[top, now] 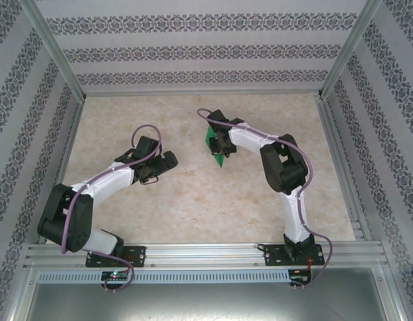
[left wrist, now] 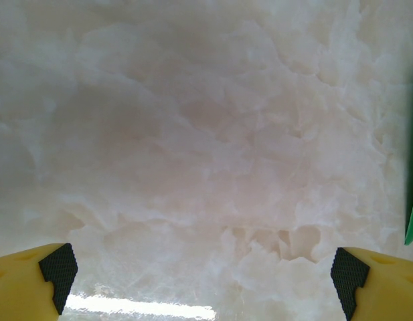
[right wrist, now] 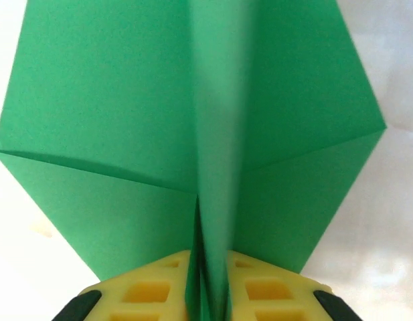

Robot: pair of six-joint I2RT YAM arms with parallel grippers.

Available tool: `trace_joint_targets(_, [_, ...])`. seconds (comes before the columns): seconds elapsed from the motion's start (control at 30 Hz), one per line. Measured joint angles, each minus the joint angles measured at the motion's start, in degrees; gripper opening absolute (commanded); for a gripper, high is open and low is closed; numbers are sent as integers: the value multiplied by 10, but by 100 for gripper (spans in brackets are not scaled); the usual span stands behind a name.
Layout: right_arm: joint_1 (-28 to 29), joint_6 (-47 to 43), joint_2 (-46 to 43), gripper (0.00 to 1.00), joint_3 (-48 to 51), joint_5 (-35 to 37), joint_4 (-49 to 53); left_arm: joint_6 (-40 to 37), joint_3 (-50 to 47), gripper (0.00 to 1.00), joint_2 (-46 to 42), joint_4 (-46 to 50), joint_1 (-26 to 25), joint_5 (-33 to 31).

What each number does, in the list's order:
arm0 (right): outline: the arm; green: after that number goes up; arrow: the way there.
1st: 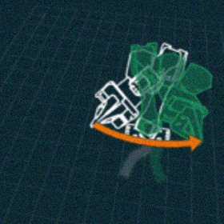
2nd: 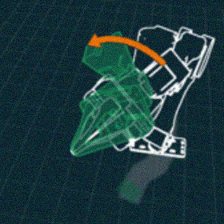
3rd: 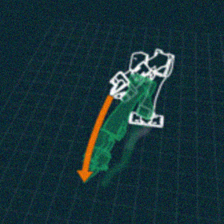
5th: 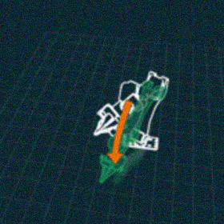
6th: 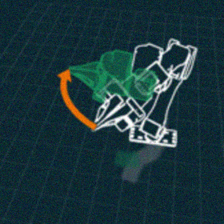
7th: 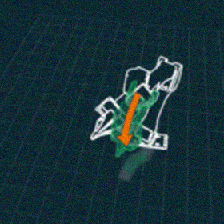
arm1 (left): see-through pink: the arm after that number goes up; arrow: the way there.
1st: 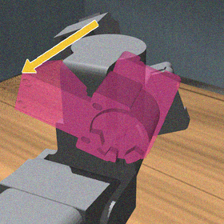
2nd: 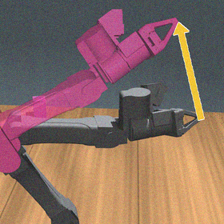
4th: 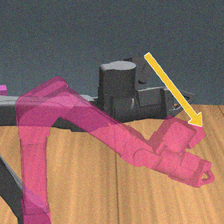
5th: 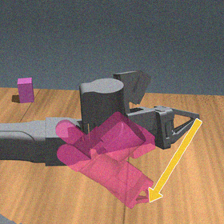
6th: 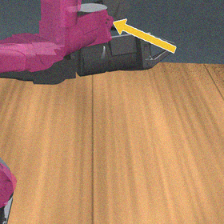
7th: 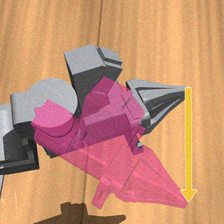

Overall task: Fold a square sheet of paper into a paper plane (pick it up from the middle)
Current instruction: Move the paper plane to the center of the table.

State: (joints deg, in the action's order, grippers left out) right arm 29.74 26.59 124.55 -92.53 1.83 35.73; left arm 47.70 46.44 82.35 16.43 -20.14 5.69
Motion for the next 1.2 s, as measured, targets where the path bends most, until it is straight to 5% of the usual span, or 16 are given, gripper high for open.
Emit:
trace_joint_targets(0.33, [0,14,5,18,-3,-1,-1,-2,0,100,0,4,0,0])
trace_joint_targets(0.6, [0,22,-13,32,-3,-2,9,-18,28,100,0,33,0,-29])
trace_joint_targets(0.93, [0,27,-153,59,12,3,9,-76,101,100,-25,90,22,-115])
trace_joint_targets(1.2, [-32,10,-329,97,161,74,-71,-144,100,100,-81,99,83,-200])
